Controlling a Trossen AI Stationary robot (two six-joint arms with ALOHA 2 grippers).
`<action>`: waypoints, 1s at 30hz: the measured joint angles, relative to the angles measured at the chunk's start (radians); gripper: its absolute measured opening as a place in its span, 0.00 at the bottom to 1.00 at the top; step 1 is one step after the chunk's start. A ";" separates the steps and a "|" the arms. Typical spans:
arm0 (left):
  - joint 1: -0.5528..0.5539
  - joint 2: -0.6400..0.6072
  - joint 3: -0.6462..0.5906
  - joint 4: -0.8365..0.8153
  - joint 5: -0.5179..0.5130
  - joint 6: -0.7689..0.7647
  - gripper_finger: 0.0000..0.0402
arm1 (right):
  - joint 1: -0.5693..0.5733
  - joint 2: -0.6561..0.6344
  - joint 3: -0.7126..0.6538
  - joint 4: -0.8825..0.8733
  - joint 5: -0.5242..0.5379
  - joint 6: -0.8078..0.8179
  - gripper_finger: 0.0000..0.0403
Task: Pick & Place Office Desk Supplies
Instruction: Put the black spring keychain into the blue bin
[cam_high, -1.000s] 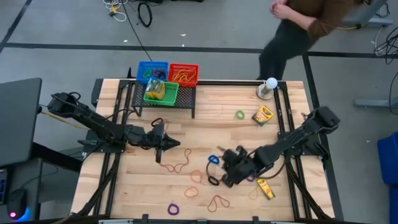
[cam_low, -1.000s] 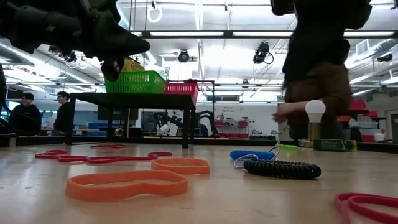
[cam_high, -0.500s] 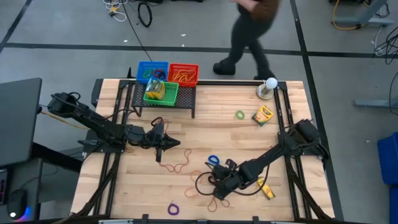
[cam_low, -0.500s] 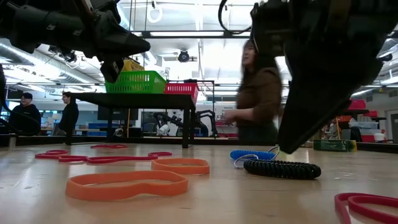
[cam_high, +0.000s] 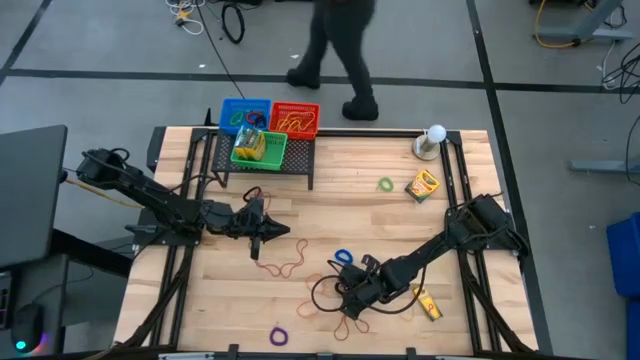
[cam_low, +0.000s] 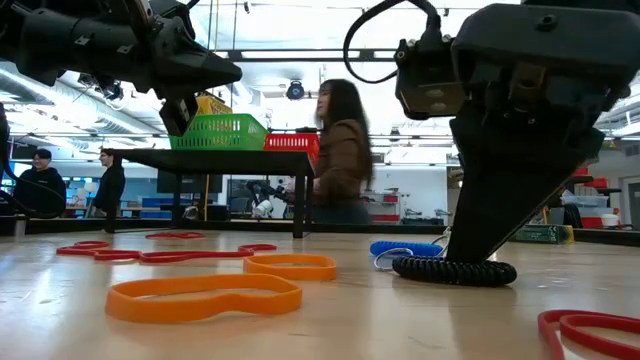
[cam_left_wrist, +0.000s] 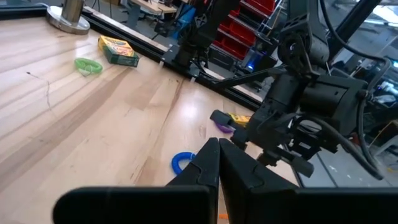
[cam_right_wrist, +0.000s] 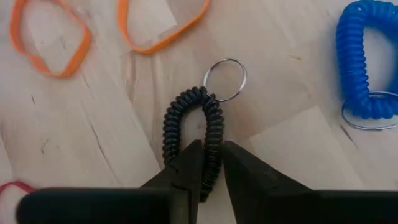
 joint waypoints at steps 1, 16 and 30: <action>0.000 0.000 0.000 0.000 -0.001 -0.007 0.02 | -0.004 -0.001 0.000 0.000 -0.007 0.000 0.17; 0.022 0.000 0.001 -0.007 -0.052 -0.078 0.06 | -0.020 -0.064 -0.003 0.002 -0.010 -0.046 0.05; 0.120 0.000 0.005 -0.008 -0.078 -0.217 0.15 | -0.184 -0.266 -0.002 -0.015 0.250 -0.208 0.05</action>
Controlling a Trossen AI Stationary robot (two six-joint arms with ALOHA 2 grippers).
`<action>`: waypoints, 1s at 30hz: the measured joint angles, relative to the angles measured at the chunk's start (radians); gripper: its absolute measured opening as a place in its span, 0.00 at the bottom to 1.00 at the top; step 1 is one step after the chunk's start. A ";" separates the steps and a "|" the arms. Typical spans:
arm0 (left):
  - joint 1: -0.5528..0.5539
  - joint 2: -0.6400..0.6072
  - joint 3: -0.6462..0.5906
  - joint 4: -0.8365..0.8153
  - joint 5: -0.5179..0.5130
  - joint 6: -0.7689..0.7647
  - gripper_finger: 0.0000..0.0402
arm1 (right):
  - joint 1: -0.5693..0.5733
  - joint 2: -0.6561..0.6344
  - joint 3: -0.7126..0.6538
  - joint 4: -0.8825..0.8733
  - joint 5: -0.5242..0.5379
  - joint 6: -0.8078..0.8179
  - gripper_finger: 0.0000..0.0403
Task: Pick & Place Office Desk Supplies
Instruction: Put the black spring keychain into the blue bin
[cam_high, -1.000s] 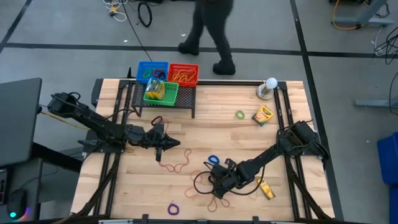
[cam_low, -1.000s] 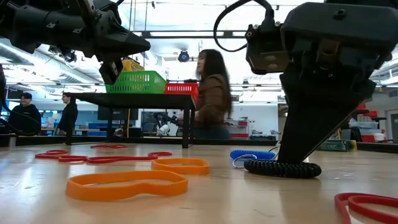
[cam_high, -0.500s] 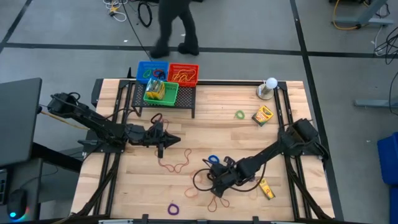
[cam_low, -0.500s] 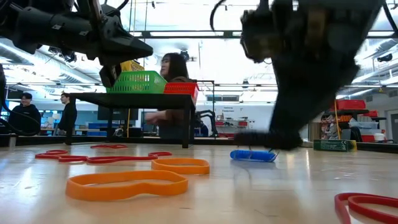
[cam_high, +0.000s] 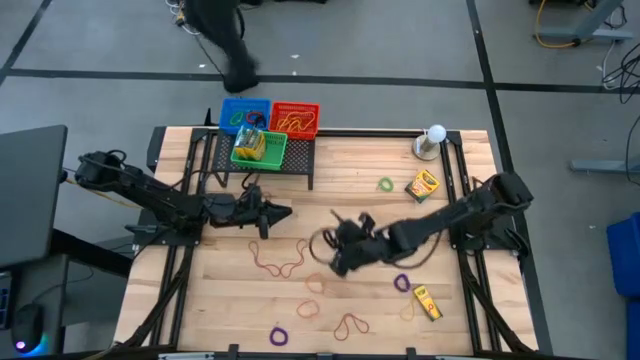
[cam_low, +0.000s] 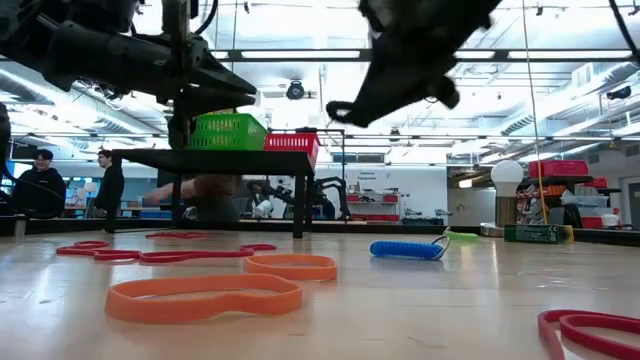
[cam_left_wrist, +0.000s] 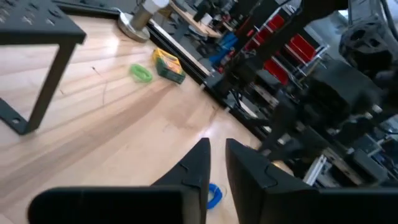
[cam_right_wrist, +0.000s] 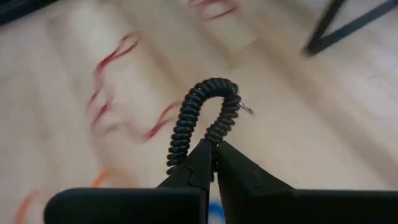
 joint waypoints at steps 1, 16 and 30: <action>0.006 0.000 0.004 0.000 0.000 0.000 0.17 | -0.025 0.000 0.000 0.007 0.006 -0.002 0.05; 0.017 0.091 0.040 0.037 -0.196 -0.409 0.52 | -0.268 0.012 0.000 0.278 0.011 -0.231 0.05; 0.170 0.237 0.233 0.050 -0.107 -0.421 0.58 | -0.282 0.028 0.000 0.296 0.156 -0.440 0.05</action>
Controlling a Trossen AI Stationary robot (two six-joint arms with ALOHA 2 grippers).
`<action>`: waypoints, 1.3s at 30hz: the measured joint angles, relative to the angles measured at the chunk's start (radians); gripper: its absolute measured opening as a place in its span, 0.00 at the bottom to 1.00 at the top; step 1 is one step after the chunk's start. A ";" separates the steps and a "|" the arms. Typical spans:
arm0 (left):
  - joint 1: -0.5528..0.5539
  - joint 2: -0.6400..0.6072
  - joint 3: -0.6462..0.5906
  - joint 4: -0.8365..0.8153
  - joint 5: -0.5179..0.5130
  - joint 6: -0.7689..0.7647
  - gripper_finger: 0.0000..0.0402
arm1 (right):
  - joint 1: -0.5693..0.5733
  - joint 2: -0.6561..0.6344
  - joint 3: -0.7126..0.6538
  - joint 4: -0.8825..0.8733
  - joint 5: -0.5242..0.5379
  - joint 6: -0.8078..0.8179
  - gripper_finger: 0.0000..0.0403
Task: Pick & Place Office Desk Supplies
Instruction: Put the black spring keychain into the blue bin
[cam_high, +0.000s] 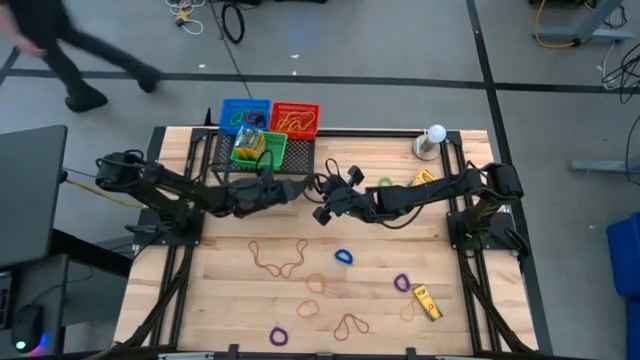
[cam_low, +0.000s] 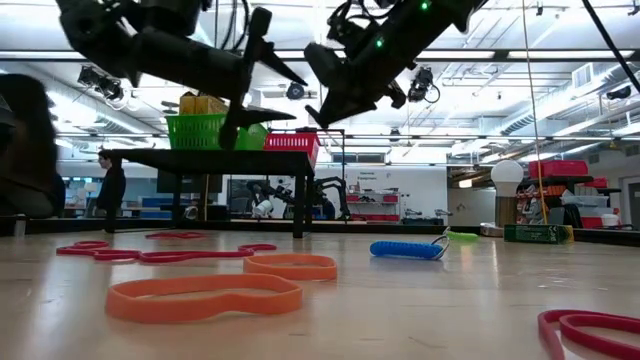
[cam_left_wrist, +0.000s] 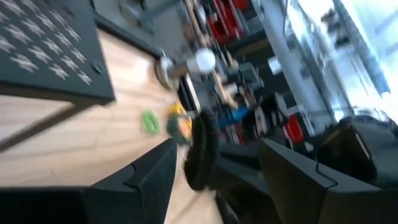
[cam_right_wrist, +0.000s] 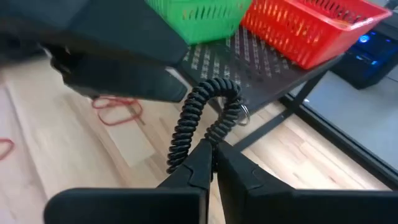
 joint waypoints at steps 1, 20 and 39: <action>0.012 0.006 0.006 -0.007 0.034 0.001 0.58 | 0.000 0.004 0.000 -0.004 0.007 -0.001 0.05; 0.044 0.034 0.044 -0.058 0.099 0.065 0.30 | 0.042 0.004 0.000 0.067 0.028 -0.139 0.05; -0.006 -0.004 0.045 -0.053 0.097 0.193 0.08 | 0.091 0.003 0.000 0.085 0.031 -0.075 0.28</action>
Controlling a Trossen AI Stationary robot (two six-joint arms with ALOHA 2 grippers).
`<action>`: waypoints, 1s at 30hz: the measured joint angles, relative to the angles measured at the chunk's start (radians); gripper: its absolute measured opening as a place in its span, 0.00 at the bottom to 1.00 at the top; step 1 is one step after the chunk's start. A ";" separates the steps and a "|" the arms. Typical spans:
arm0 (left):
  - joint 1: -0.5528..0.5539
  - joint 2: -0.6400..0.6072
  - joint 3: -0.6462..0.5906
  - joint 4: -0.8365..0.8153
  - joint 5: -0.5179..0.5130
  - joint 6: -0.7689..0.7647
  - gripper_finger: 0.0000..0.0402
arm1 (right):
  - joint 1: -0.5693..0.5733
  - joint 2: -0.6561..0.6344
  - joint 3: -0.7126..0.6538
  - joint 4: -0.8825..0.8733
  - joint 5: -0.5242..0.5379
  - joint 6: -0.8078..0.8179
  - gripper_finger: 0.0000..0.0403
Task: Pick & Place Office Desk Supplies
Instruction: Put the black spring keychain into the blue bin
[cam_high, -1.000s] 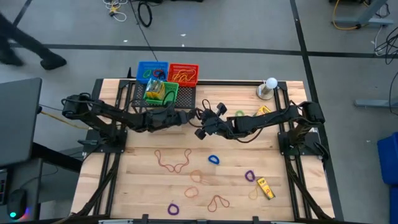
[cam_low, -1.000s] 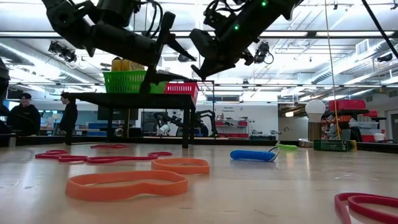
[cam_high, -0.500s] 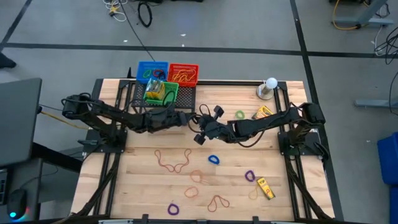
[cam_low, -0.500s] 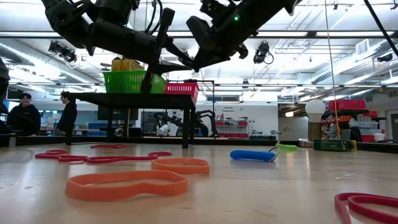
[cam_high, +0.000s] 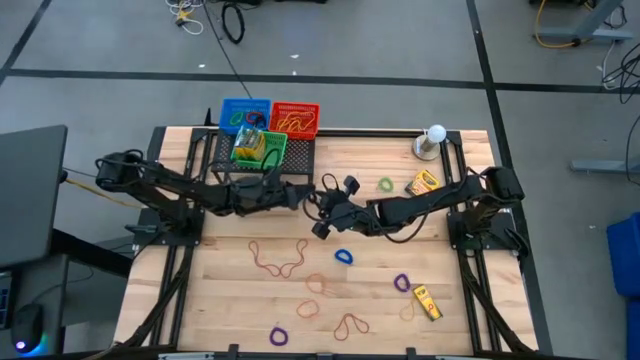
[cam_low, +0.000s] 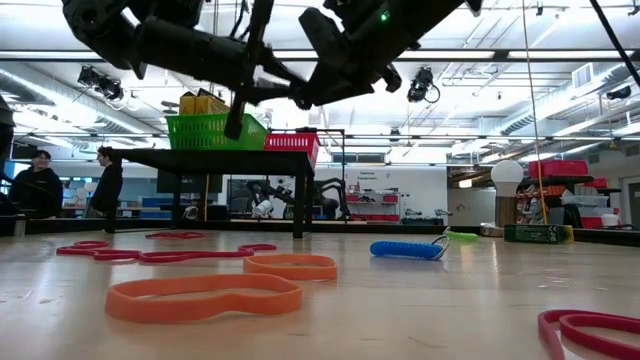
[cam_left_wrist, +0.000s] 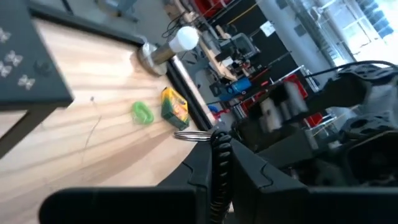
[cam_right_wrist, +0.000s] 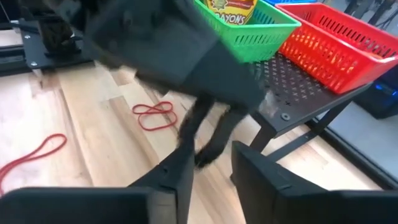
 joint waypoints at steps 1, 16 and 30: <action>0.000 -0.008 0.003 0.000 -0.002 0.018 0.08 | 0.004 0.000 0.000 -0.003 0.000 0.007 0.30; 0.034 -0.149 0.234 -0.340 0.007 0.371 0.08 | 0.020 0.000 0.000 -0.031 -0.057 0.035 0.14; 0.536 -0.394 0.488 -1.004 0.038 0.557 0.08 | 0.017 0.000 0.000 -0.037 -0.080 0.035 0.03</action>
